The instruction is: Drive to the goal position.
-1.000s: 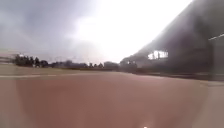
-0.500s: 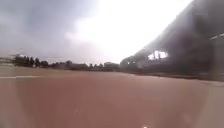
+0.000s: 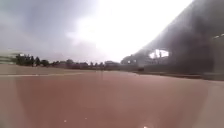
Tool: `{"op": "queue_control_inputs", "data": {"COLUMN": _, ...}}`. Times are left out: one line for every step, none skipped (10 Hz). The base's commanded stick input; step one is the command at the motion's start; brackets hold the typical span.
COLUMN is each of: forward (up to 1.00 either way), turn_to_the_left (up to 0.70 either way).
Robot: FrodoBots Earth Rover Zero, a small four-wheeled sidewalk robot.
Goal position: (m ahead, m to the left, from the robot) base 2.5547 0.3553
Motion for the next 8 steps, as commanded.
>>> {"op": "queue_control_inputs", "data": {"forward": 0.70, "turn_to_the_left": 0.00}}
{"op": "queue_control_inputs", "data": {"forward": 0.70, "turn_to_the_left": 0.00}}
{"op": "queue_control_inputs", "data": {"forward": 0.70, "turn_to_the_left": 0.00}}
{"op": "queue_control_inputs", "data": {"forward": 0.70, "turn_to_the_left": 0.00}}
{"op": "queue_control_inputs", "data": {"forward": 0.70, "turn_to_the_left": 0.00}}
{"op": "queue_control_inputs", "data": {"forward": 0.70, "turn_to_the_left": 0.00}}
{"op": "queue_control_inputs", "data": {"forward": 0.70, "turn_to_the_left": 0.00}}
{"op": "queue_control_inputs", "data": {"forward": 0.70, "turn_to_the_left": 0.00}}
